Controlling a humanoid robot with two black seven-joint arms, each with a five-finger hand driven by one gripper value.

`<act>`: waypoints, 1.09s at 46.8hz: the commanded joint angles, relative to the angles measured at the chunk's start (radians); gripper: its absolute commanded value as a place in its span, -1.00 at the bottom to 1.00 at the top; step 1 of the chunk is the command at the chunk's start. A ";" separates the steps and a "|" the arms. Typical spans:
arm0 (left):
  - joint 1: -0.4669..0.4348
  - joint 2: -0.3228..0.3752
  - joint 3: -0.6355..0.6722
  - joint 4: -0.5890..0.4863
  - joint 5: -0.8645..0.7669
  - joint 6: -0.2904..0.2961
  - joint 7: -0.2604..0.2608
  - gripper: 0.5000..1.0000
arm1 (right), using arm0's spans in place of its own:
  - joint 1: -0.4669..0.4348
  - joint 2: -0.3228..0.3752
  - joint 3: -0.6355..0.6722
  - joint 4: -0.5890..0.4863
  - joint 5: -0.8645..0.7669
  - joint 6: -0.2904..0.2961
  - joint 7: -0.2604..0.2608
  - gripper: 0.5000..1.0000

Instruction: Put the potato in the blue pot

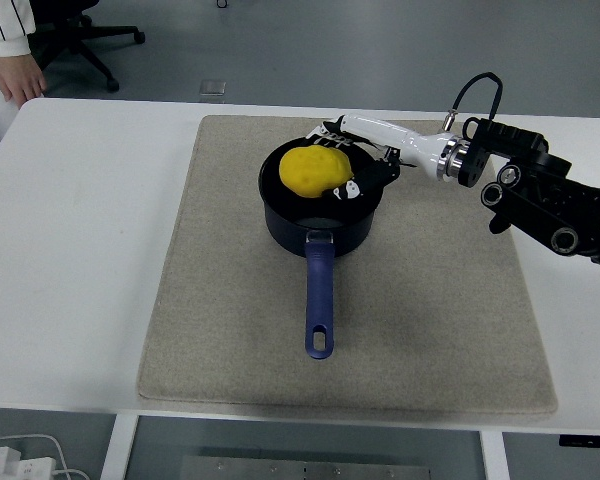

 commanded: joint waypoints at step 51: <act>0.000 0.000 0.000 0.000 0.000 0.000 0.000 0.99 | 0.026 -0.086 0.030 0.001 0.308 0.057 0.008 0.72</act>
